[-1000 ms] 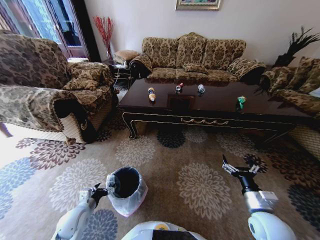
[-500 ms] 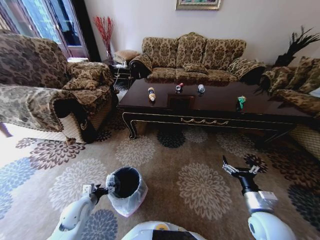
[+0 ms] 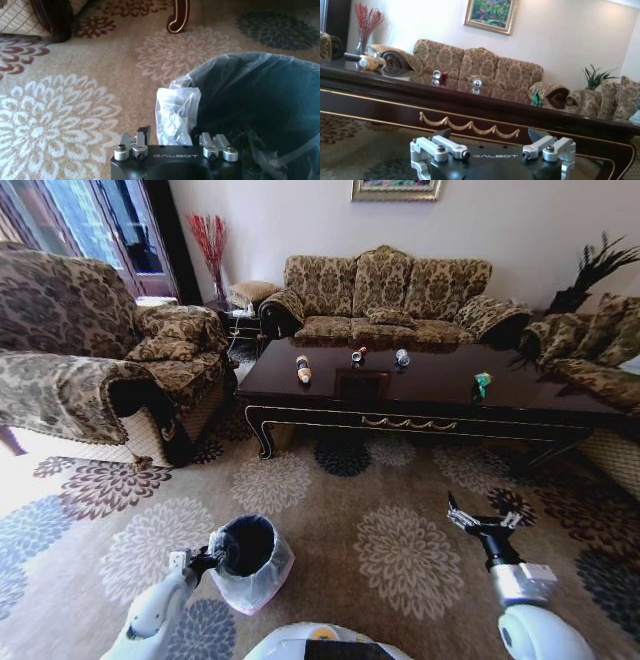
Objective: Move to the front of the table and place the trash on the table into the trash bin.
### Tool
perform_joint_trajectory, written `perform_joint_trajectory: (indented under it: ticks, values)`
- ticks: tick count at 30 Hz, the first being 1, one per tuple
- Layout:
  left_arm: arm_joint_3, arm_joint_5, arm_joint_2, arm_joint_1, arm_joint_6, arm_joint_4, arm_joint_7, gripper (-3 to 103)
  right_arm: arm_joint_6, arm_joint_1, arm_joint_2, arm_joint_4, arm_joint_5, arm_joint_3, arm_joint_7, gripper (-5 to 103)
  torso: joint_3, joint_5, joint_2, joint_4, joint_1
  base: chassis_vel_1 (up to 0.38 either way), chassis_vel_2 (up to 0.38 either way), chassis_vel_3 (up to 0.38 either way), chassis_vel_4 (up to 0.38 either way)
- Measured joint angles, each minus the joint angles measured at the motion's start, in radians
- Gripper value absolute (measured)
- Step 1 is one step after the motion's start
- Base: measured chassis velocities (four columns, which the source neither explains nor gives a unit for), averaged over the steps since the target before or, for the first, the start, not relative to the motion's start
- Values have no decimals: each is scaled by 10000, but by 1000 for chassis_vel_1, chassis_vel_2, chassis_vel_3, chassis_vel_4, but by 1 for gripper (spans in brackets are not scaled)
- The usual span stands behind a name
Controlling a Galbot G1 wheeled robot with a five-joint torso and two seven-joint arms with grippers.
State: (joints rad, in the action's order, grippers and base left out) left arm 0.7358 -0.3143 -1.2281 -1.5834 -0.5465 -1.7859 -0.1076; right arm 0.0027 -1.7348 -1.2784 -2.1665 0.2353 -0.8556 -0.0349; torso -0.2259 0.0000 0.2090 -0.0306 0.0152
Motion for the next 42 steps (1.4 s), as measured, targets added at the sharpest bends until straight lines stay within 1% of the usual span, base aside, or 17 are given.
perform_joint_trajectory:
  ticks: [8,9,10,13,14,16,17,19,22,34,35,37,38,39,40,41,42]
  values:
    - [17,11,-54,-169,268,-203,186,32,21,34,42,56,41,-7,0,100,-9,-14,7,0,4,0,0,0,0]
    - [17,11,-54,-169,268,-203,186,32,21,34,42,56,41,-7,0,100,-9,-14,7,0,4,0,0,0,0]
    - [21,45,-70,-228,395,-311,246,32,21,46,45,57,46,-8,0,100,-11,-16,8,-1,5,0,0,0,0]
    - [116,438,-58,-452,763,-1080,194,21,12,104,60,56,63,-4,-3,100,-12,-4,13,0,6,0,0,0,0]
    - [133,502,-42,-485,781,-1247,173,17,8,115,63,54,63,-2,-5,100,-13,-4,13,-1,6,0,0,0,0]
    - [178,573,-8,-520,795,-1550,168,17,-6,139,69,44,65,0,-10,100,-13,-2,15,-2,6,0,0,0,0]
    - [214,624,36,-553,783,-1921,159,9,-30,163,76,14,75,3,-17,100,-13,3,18,-1,6,0,0,0,0]
    - [230,895,111,-570,625,-2380,30,6,-78,187,92,-46,88,4,-26,100,-15,-1,20,-1,7,0,0,0,0]
    - [177,1144,147,-557,501,-2470,-81,1,-95,166,90,-107,90,4,-27,100,-16,3,21,-1,8,0,0,0,0]
    - [383,1652,64,-667,437,-1934,-221,0,-7,-3,92,-197,214,-127,-27,100,-18,-1,28,-1,9,0,0,0,0]
    - [400,1801,80,-633,435,-1872,-209,6,-7,3,85,-212,213,-100,-27,100,-19,0,28,-1,9,0,0,0,0]
    - [409,1884,90,-611,434,-1830,-201,6,-7,7,77,-221,211,-81,-27,100,-19,-1,28,-1,9,0,0,0,0]
    - [418,1982,122,-588,363,-1740,-209,16,-7,20,55,-245,205,-34,-25,100,-20,-1,29,-1,9,0,0,0,0]
    - [418,1982,122,-588,363,-1740,-209,16,-7,20,55,-245,205,-34,-25,100,-20,-1,29,-1,9,0,0,0,0]
    - [416,1990,132,-586,215,-1713,-238,16,-7,32,45,-248,203,-18,-24,100,-20,-1,29,-1,10,0,0,0,0]
    - [390,1986,131,-585,-65,-1687,-336,27,-7,41,41,-247,200,-9,-22,100,-20,-1,29,-2,9,0,0,0,0]
    - [357,1960,114,-576,-164,-1634,-448,27,-7,41,42,-234,200,-9,-21,100,-20,0,29,-2,9,0,0,0,0]
